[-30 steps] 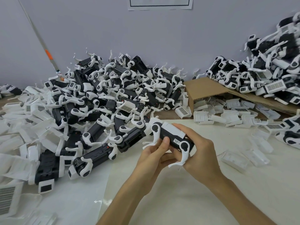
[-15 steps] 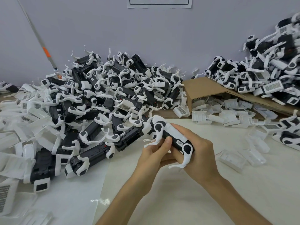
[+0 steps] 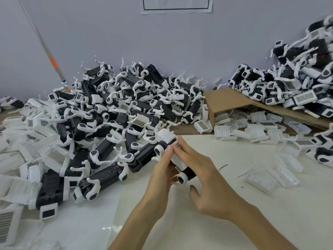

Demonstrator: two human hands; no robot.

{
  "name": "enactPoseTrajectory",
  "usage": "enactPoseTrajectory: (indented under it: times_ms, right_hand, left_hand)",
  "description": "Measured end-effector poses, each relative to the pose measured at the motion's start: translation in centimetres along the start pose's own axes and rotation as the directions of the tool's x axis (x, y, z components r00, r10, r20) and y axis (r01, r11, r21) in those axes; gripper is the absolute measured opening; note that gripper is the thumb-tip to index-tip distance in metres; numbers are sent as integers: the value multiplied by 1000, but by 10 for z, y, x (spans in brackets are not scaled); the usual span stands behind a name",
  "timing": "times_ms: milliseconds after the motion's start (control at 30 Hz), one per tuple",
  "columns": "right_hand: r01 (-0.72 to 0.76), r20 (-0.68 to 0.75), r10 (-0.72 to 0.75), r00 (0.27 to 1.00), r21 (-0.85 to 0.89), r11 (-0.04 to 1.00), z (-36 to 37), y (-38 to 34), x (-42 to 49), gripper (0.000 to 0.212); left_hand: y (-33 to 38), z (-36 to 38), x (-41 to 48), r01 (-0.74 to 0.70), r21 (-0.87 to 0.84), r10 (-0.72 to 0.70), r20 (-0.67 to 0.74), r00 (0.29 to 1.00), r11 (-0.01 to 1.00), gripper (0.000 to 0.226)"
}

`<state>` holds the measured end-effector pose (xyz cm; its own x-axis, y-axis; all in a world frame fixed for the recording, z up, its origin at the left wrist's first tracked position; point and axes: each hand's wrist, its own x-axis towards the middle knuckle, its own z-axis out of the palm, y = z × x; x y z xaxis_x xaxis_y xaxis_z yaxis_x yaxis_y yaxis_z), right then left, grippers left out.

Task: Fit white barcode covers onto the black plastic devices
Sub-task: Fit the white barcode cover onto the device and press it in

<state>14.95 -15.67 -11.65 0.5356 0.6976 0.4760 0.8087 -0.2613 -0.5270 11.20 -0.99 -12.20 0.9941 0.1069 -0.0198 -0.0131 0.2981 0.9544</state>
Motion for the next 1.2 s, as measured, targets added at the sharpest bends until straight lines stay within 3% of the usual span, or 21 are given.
enactPoseTrajectory:
  times_ms: [100, 200, 300, 367, 500, 633, 900, 1200]
  right_hand:
    - [5, -153, 36, 987, 256, 967, -6, -7, 2, 76]
    - [-36, -333, 138, 933, 293, 955, -7, -5, 5, 40]
    - [-167, -322, 231, 918, 215, 962, -1, -2, 5, 47]
    - [-217, -270, 290, 918, 269, 938, 3, 0, 4, 50]
    - [-186, -174, 255, 951, 337, 923, 6, 1, 4, 41]
    - [-137, -212, 216, 953, 334, 932, 2, -5, 6, 27]
    - [-88, -304, 176, 936, 284, 955, 2, -6, 6, 31]
    - [-247, -231, 399, 887, 493, 834, -7, 10, 9, 31]
  left_hand:
    - [3, -4, -1, -23, -47, 23, -7, 1000, 999, 66]
    - [5, -4, 0, -40, -92, 43, 31, 999, 995, 62]
    - [6, -5, 0, -44, -112, 54, 86, 995, 993, 64]
    - [8, -7, -1, -58, -111, 70, 108, 992, 992, 63]
    - [9, -8, -2, -101, -30, 104, 100, 990, 994, 59]
    - [5, -7, -2, -144, 20, 142, 60, 988, 989, 56]
    - [4, -3, -3, -189, 59, 186, 63, 981, 980, 46]
    - [1, 4, -1, -326, 307, 322, 63, 945, 894, 23]
